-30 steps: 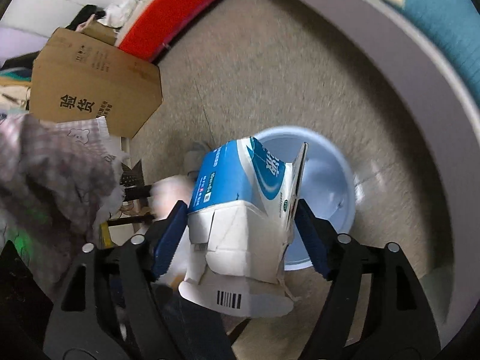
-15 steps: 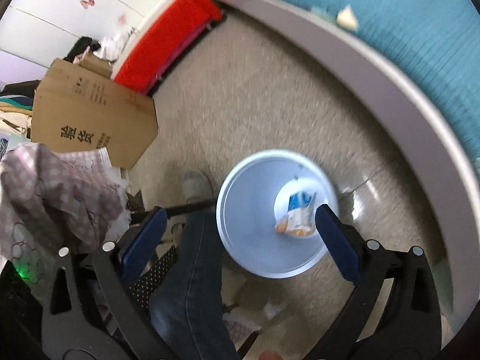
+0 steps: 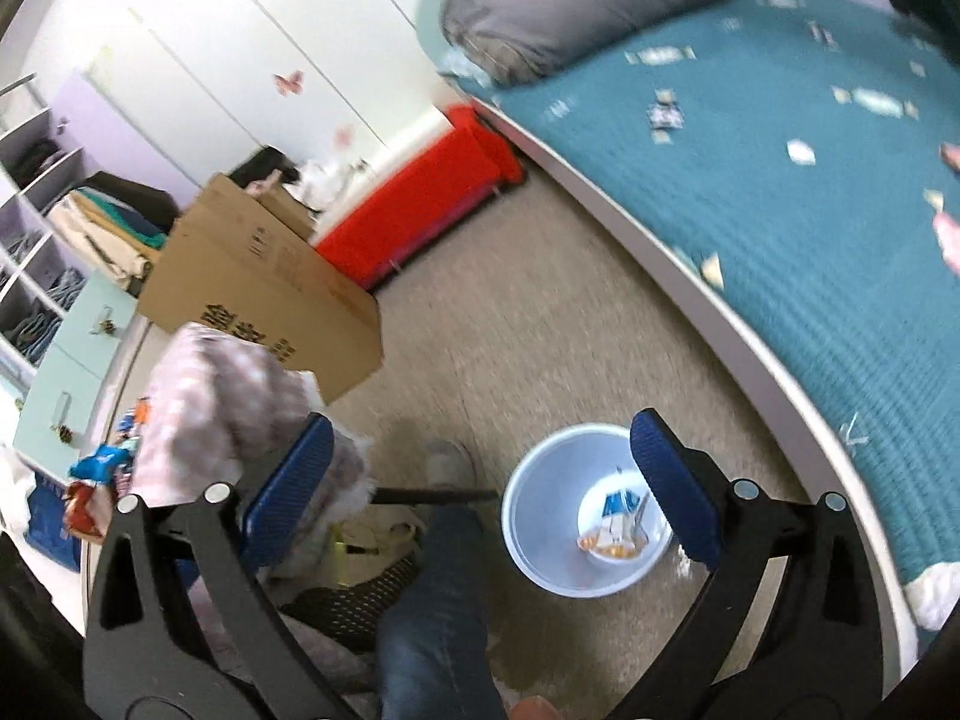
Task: Collect trash
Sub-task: 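Return both tools to the table, then grasp the blue snack wrapper with the right gripper while the left gripper grasps the brown paper bag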
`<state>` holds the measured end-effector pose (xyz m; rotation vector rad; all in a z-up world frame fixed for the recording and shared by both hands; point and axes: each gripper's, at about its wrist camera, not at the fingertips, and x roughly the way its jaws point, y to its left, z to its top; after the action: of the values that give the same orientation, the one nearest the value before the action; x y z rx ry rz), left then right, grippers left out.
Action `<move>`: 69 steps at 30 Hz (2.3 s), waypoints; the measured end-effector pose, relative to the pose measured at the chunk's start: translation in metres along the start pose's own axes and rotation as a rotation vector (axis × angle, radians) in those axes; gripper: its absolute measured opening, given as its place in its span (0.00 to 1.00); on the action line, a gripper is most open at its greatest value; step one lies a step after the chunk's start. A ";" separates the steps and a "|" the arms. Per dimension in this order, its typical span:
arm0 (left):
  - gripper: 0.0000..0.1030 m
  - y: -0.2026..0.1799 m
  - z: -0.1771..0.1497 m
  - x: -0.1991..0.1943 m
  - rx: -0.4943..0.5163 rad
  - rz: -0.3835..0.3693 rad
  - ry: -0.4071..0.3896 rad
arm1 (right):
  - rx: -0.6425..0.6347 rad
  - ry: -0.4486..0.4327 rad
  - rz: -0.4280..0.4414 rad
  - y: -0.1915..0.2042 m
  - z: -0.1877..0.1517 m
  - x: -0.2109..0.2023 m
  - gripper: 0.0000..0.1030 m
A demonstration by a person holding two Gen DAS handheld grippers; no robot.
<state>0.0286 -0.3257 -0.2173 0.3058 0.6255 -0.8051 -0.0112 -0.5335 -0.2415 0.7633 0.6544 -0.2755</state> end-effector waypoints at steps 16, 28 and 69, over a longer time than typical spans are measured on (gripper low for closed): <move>0.95 0.079 0.029 -0.160 -0.105 0.207 -0.196 | -0.303 -0.069 0.190 0.175 -0.010 -0.092 0.94; 0.94 0.203 0.021 -0.237 -0.204 0.475 -0.229 | -0.510 0.021 0.304 0.329 -0.037 -0.060 0.94; 0.94 0.369 -0.030 -0.150 -0.391 0.525 0.065 | -0.644 0.391 0.392 0.425 -0.062 0.131 0.17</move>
<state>0.2129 0.0194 -0.1388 0.1261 0.7077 -0.1623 0.2562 -0.1925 -0.1251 0.3044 0.8807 0.4429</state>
